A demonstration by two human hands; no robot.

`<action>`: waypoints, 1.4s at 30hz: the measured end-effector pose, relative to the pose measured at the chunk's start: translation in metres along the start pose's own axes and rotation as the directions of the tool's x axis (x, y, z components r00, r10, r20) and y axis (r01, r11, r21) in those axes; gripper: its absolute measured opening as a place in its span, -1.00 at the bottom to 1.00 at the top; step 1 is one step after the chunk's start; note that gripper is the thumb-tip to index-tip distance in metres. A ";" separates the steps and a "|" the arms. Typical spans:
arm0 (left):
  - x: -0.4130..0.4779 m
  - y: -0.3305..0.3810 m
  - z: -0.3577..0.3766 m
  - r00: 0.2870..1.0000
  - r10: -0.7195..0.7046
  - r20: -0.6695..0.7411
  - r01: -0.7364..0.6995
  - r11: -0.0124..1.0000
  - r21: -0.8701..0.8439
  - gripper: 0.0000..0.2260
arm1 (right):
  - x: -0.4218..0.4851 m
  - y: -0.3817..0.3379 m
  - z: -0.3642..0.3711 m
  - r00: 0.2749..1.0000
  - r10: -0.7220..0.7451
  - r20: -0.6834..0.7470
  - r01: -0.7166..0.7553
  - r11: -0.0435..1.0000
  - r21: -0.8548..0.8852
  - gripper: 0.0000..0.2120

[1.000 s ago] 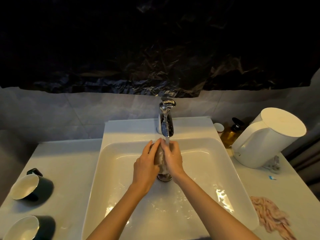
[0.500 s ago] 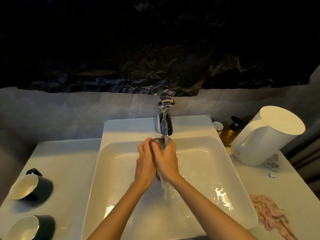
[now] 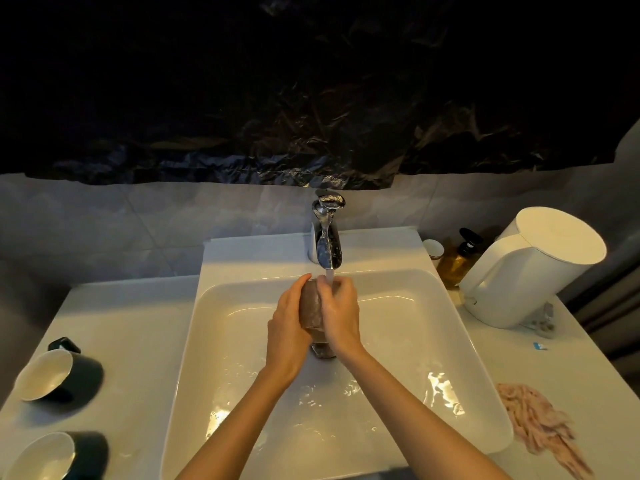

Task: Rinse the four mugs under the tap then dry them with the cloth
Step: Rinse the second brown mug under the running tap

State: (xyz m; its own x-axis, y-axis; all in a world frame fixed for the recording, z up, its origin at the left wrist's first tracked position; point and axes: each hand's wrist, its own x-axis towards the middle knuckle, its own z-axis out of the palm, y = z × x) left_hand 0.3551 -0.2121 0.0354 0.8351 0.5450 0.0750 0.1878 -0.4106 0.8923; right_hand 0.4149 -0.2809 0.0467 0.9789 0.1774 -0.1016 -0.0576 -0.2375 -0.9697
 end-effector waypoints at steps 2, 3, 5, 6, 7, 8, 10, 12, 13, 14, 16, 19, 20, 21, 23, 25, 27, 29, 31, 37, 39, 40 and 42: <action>-0.003 -0.002 0.002 1.000 -0.009 0.011 0.008 0.999 0.050 -0.51 | -0.004 -0.002 0.002 0.995 -0.097 -0.007 0.095 0.984 -0.150 -0.74; -0.004 -0.003 0.002 1.000 -0.021 0.020 0.019 0.997 0.076 -0.49 | -0.004 -0.004 0.002 0.994 -0.107 0.006 0.107 0.979 -0.173 -0.75; -0.006 -0.006 0.002 0.998 -0.050 0.045 0.045 0.994 0.096 -0.50 | 0.004 -0.005 0.001 0.999 -0.008 0.051 0.014 0.992 -0.125 -0.77; -0.008 -0.006 0.001 0.997 -0.061 0.052 0.056 0.994 0.099 -0.52 | 0.010 -0.006 0.000 0.995 0.067 0.076 -0.060 0.994 -0.086 -0.76; -0.009 -0.007 0.000 0.996 -0.070 0.054 0.064 0.993 0.104 -0.53 | 0.015 -0.004 -0.001 0.988 0.119 0.095 -0.114 0.992 -0.055 -0.73; -0.009 -0.007 0.000 0.996 -0.076 0.047 0.071 0.992 0.103 -0.54 | 0.020 -0.001 0.000 0.982 0.153 0.114 -0.151 0.988 -0.021 -0.71; -0.009 -0.005 -0.001 0.994 -0.111 0.008 0.110 0.993 0.050 -0.54 | 0.022 0.002 0.000 0.961 0.244 0.133 -0.258 0.960 0.106 -0.67; -0.004 -0.005 -0.001 0.988 -0.152 -0.009 0.152 0.988 -0.023 -0.55 | 0.016 0.001 0.000 0.929 0.325 0.176 -0.363 0.892 0.268 -0.65; -0.001 -0.006 -0.001 0.986 -0.167 0.001 0.167 0.985 -0.030 -0.55 | 0.011 0.001 -0.001 0.930 0.313 0.191 -0.357 0.891 0.279 -0.67; 0.003 -0.008 -0.001 0.983 -0.182 0.008 0.182 0.983 -0.030 -0.55 | 0.005 -0.002 -0.001 0.946 0.255 0.199 -0.297 0.928 0.226 -0.70; 0.010 -0.011 -0.002 0.975 -0.224 -0.009 0.224 0.974 -0.038 -0.56 | -0.006 0.000 0.001 0.972 0.103 0.212 -0.123 0.989 0.083 -0.79; 0.013 -0.015 -0.003 0.970 -0.243 -0.001 0.242 0.966 -0.090 -0.55 | -0.018 0.001 -0.002 0.951 -0.034 0.308 0.047 0.998 -0.038 -0.64; 0.013 -0.016 -0.004 0.968 -0.250 0.012 0.250 0.962 -0.110 -0.54 | -0.019 0.003 -0.007 0.939 -0.064 0.338 0.088 0.994 -0.058 -0.62; 0.013 -0.018 -0.005 0.963 -0.269 0.022 0.270 0.954 -0.131 -0.52 | -0.020 0.004 -0.014 0.927 -0.102 0.361 0.134 0.989 -0.064 -0.62; 0.015 -0.024 -0.010 0.944 -0.329 0.036 0.330 0.924 -0.195 -0.45 | -0.019 0.009 -0.031 0.930 -0.155 0.333 0.189 0.979 -0.074 -0.69; 0.016 -0.028 -0.015 0.926 -0.371 0.065 0.373 0.879 -0.298 -0.43 | -0.012 0.017 -0.045 0.961 -0.182 0.208 0.208 0.972 -0.110 -0.76; 0.015 -0.025 -0.019 0.928 -0.357 0.110 0.371 0.843 -0.390 -0.49 | -0.001 0.021 -0.048 0.980 -0.096 0.177 0.125 0.979 -0.164 -0.76; 0.013 -0.023 -0.023 0.930 -0.336 0.151 0.367 0.818 -0.442 -0.56 | 0.011 0.019 -0.042 0.947 0.110 0.301 -0.061 0.983 -0.171 -0.77; 0.012 -0.021 -0.026 0.935 -0.304 0.181 0.354 0.819 -0.452 -0.58 | 0.017 0.011 -0.034 0.869 0.240 0.433 -0.205 0.971 -0.127 -0.75; 0.010 -0.013 -0.051 0.850 -0.212 0.482 0.428 0.812 -0.396 -0.20 | 0.021 -0.002 -0.032 0.812 0.311 0.493 -0.481 0.836 0.263 -0.74; 0.013 -0.013 -0.064 0.732 -0.173 0.659 0.564 0.696 -0.445 -0.09 | 0.024 0.001 -0.033 0.807 0.321 0.496 -0.497 0.823 0.275 -0.81; 0.013 -0.012 -0.068 0.694 -0.149 0.705 0.612 0.639 -0.467 -0.09 | 0.024 0.002 -0.034 0.802 0.325 0.502 -0.502 0.821 0.270 -0.85; 0.014 -0.007 -0.064 0.716 -0.190 0.671 0.614 0.630 -0.476 -0.14 | 0.025 0.000 -0.033 0.781 0.326 0.532 -0.517 0.816 0.259 -0.89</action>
State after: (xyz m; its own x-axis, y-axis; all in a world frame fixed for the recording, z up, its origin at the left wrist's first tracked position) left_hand 0.3326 -0.1543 0.0587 0.9095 -0.0224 -0.4150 0.3846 0.4240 0.8199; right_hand 0.4460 -0.3082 0.0519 0.6419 0.5689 -0.5142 -0.6038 -0.0385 -0.7962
